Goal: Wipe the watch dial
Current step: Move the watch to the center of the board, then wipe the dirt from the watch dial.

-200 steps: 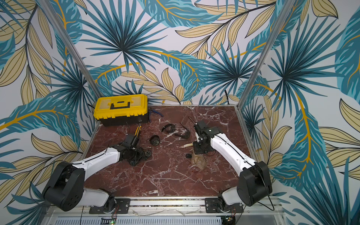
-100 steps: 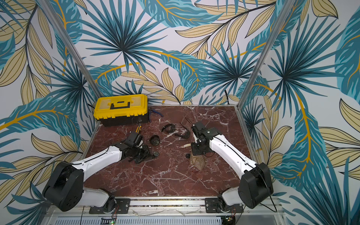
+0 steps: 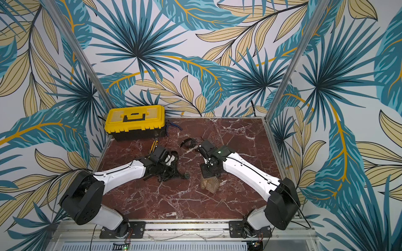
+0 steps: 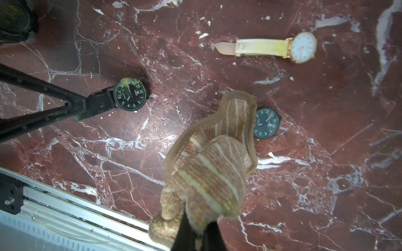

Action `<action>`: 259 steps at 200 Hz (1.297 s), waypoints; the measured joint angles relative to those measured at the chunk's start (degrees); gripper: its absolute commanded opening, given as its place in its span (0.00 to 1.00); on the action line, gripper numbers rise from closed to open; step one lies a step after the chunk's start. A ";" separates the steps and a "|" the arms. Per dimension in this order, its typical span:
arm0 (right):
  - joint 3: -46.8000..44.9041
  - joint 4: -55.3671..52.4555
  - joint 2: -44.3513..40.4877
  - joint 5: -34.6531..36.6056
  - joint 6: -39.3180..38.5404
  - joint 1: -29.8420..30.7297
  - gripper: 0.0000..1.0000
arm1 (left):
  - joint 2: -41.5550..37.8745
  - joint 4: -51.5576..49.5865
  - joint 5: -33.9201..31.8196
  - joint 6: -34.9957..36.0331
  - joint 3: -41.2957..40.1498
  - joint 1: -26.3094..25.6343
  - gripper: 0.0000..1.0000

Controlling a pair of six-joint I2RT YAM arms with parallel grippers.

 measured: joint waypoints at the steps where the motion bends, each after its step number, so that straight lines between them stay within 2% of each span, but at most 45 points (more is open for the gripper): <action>1: 0.26 0.00 0.39 0.07 0.00 0.07 0.00 | 0.00 0.02 0.07 0.02 0.00 0.00 0.00; 45: 8.94 2.23 12.13 -1.66 -0.39 2.45 0.00 | 0.00 1.05 2.40 0.63 -1.81 0.33 0.00; 119: 19.56 2.27 26.43 -5.79 -2.51 4.85 0.01 | 2.73 0.90 2.64 0.63 -3.06 2.05 0.00; 189: 25.44 -0.79 33.64 -5.01 -3.48 6.86 0.01 | 3.21 0.85 3.10 0.81 -3.06 3.54 0.00; 259: 21.75 0.20 33.48 -1.53 -2.89 6.40 0.00 | 4.39 0.87 3.78 0.79 -3.34 4.35 0.00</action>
